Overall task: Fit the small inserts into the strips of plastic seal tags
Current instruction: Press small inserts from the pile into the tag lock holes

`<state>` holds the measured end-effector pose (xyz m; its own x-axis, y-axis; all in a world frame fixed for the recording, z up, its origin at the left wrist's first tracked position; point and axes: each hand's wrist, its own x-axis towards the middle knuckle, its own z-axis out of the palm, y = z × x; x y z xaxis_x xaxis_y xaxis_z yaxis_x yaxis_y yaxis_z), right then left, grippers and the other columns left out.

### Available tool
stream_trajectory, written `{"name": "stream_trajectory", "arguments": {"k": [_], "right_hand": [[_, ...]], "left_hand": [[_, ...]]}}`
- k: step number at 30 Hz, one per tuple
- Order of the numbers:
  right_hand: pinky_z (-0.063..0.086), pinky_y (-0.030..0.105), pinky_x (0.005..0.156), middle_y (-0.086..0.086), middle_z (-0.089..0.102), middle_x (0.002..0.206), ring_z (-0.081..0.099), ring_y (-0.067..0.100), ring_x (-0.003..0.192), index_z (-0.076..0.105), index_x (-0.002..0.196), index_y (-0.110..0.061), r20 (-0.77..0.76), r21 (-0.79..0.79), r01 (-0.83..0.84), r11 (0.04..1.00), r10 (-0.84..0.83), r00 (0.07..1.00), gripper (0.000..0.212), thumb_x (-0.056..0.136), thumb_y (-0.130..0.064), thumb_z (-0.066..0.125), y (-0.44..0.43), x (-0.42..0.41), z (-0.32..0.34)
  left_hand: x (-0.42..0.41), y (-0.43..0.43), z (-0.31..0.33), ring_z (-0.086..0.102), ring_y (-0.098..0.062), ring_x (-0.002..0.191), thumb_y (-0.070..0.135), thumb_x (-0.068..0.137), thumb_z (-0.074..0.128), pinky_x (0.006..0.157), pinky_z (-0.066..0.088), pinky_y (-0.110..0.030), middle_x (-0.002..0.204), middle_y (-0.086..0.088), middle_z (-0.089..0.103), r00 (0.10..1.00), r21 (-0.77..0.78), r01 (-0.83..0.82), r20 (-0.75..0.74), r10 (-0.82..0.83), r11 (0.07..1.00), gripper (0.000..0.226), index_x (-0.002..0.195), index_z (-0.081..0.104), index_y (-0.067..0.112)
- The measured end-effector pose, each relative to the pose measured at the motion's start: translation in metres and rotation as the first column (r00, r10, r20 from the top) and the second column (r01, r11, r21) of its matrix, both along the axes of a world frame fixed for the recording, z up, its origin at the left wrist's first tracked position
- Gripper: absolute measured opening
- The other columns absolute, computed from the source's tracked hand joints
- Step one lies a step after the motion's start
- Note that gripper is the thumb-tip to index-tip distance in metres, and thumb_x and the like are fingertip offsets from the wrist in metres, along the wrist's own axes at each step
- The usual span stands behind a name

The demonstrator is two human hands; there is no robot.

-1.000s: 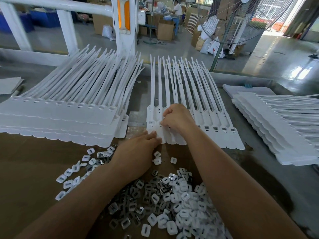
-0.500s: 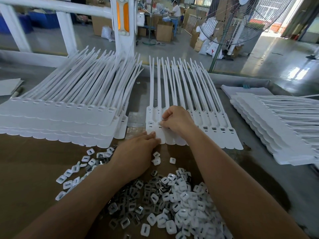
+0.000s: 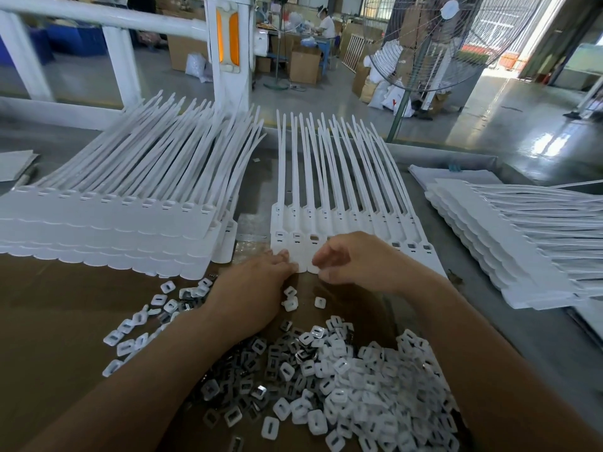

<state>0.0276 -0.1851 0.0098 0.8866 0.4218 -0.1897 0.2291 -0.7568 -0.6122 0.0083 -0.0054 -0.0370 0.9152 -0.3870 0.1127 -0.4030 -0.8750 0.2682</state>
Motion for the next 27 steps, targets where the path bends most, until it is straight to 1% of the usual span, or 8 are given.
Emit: {"name": "stream_trajectory", "arguments": {"k": [3, 6, 12, 16, 18, 20, 23, 27], "right_hand": [[0.044, 0.015, 0.077, -0.015, 0.065, 0.084, 0.058, -0.006, 0.078, 0.062, 0.081, -0.033, -0.066, -0.036, -0.06, 0.998, 0.057, 0.996, 0.015, 0.081, -0.019, 0.068, -0.008, -0.016, 0.005], [0.047, 0.016, 0.078, -0.013, 0.066, 0.083, 0.057, -0.008, 0.073, 0.065, 0.076, -0.034, -0.074, -0.075, -0.088, 0.993, 0.083, 0.994, 0.015, 0.078, -0.02, 0.072, -0.011, -0.025, 0.005], [0.044, 0.01, 0.065, -0.016, 0.062, 0.074, 0.055, -0.006, 0.067, 0.061, 0.068, -0.035, -0.074, -0.118, -0.071, 0.99, 0.063, 0.995, 0.02, 0.074, -0.024, 0.076, -0.006, -0.03, -0.005], [0.046, 0.014, 0.068, -0.017, 0.061, 0.076, 0.055, -0.004, 0.071, 0.059, 0.067, -0.033, -0.049, -0.136, -0.065, 0.989, 0.059, 0.997, 0.019, 0.076, -0.026, 0.074, -0.007, -0.031, -0.008], [0.046, 0.014, 0.069, -0.016, 0.062, 0.079, 0.056, -0.003, 0.074, 0.06, 0.07, -0.033, -0.039, -0.109, -0.045, 0.993, 0.041, 0.998, 0.017, 0.077, -0.024, 0.073, -0.01, -0.031, -0.009], [0.044, 0.009, 0.064, -0.015, 0.063, 0.076, 0.056, -0.005, 0.07, 0.063, 0.072, -0.034, -0.022, -0.053, -0.01, 0.999, 0.009, 1.0, 0.015, 0.078, -0.024, 0.073, -0.012, -0.031, -0.008], [0.048, 0.011, 0.064, -0.011, 0.066, 0.073, 0.057, -0.004, 0.065, 0.067, 0.071, -0.029, 0.019, 0.026, 0.046, 0.999, -0.046, 0.999, 0.011, 0.078, -0.022, 0.072, -0.014, -0.03, -0.005], [0.045, 0.008, 0.063, -0.015, 0.066, 0.074, 0.061, -0.004, 0.071, 0.067, 0.075, -0.03, 0.097, 0.105, 0.137, 0.985, -0.147, 0.984, 0.014, 0.082, -0.017, 0.068, -0.014, -0.019, -0.001]], "left_hand": [[0.0, 0.0, -0.001, 0.018, -0.01, 0.138, 0.008, 0.09, 0.038, 0.109, 0.022, -0.03, 0.15, 0.008, 0.021, 1.0, 0.005, -0.011, -0.023, 0.011, 1.0, 0.055, 0.139, 0.031, 0.031], [0.0, -0.001, 0.0, 0.015, -0.01, 0.138, 0.006, 0.09, 0.036, 0.11, 0.02, -0.03, 0.151, 0.008, 0.019, 0.999, -0.005, -0.022, -0.043, 0.022, 1.0, 0.056, 0.14, 0.03, 0.031], [-0.001, -0.001, -0.002, 0.03, -0.014, 0.132, 0.007, 0.089, 0.037, 0.104, 0.033, -0.035, 0.147, 0.008, 0.025, 0.999, -0.028, -0.041, -0.032, 0.04, 0.999, 0.053, 0.137, 0.036, 0.031], [-0.001, 0.0, -0.005, 0.038, -0.017, 0.124, 0.009, 0.089, 0.038, 0.099, 0.04, -0.037, 0.141, 0.006, 0.029, 0.999, -0.038, -0.042, -0.018, 0.042, 0.998, 0.05, 0.135, 0.039, 0.03], [-0.001, 0.001, -0.006, 0.038, -0.017, 0.123, 0.009, 0.089, 0.038, 0.098, 0.04, -0.036, 0.14, 0.006, 0.03, 0.999, -0.04, -0.038, -0.013, 0.037, 0.998, 0.05, 0.135, 0.039, 0.03], [-0.001, 0.002, -0.007, 0.039, -0.016, 0.122, 0.009, 0.089, 0.038, 0.097, 0.041, -0.034, 0.139, 0.006, 0.03, 0.999, -0.039, -0.034, -0.011, 0.034, 0.999, 0.05, 0.135, 0.039, 0.03], [-0.001, 0.002, -0.007, 0.04, -0.015, 0.119, 0.01, 0.09, 0.039, 0.094, 0.043, -0.033, 0.137, 0.007, 0.031, 0.999, -0.039, -0.03, 0.008, 0.031, 0.999, 0.049, 0.135, 0.038, 0.03], [0.0, 0.002, -0.007, 0.042, -0.015, 0.117, 0.012, 0.09, 0.042, 0.092, 0.045, -0.033, 0.136, 0.006, 0.032, 0.999, -0.024, -0.026, 0.019, 0.026, 0.999, 0.049, 0.135, 0.038, 0.031]]}}
